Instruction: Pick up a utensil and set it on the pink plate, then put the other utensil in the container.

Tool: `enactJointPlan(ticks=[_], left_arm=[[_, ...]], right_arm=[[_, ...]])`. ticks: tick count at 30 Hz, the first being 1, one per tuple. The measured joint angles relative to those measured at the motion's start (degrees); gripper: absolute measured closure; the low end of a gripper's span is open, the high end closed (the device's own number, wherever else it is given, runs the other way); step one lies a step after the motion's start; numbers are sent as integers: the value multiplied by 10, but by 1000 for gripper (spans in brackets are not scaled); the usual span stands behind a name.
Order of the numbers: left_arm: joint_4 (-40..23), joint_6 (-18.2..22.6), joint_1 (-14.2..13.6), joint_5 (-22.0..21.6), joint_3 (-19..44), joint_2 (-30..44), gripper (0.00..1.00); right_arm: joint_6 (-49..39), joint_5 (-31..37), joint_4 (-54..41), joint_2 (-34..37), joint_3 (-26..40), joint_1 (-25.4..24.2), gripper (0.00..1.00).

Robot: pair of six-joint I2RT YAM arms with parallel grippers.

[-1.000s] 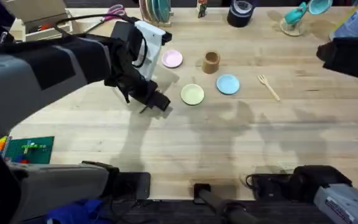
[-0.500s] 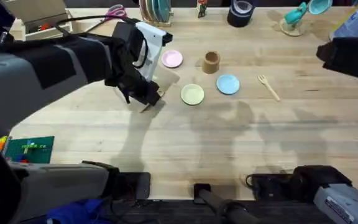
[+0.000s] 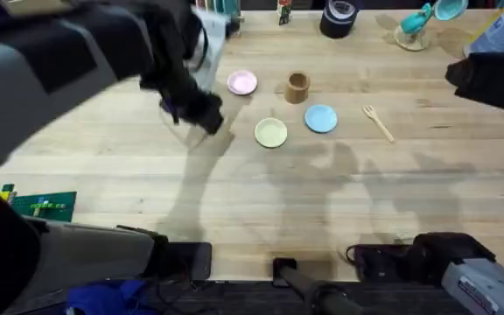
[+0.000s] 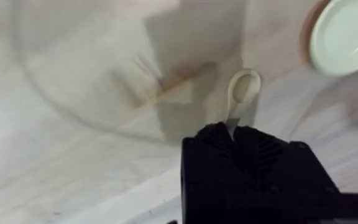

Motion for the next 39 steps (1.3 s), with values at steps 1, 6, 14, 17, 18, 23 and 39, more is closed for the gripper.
enactJointPlan(ticks=[1,6,14,17,18,23,39], left_arm=[[-7,-2,0,0,22,0,962],[-15,-4,0,0,106,0,962],[-18,-6,0,3,182,31,962],[-19,-7,-2,3,223,82,962],[-19,-7,-3,3,238,102,962],[-9,-6,-14,3,305,193,962],[59,-6,-28,4,346,320,962]], right_arm=[[0,0,0,0,0,0,3],[0,0,0,0,0,0,4],[0,0,0,0,0,0,3],[0,0,2,0,0,0,3],[0,0,4,0,0,0,3],[0,0,6,0,0,0,3],[0,0,7,0,0,0,3]])
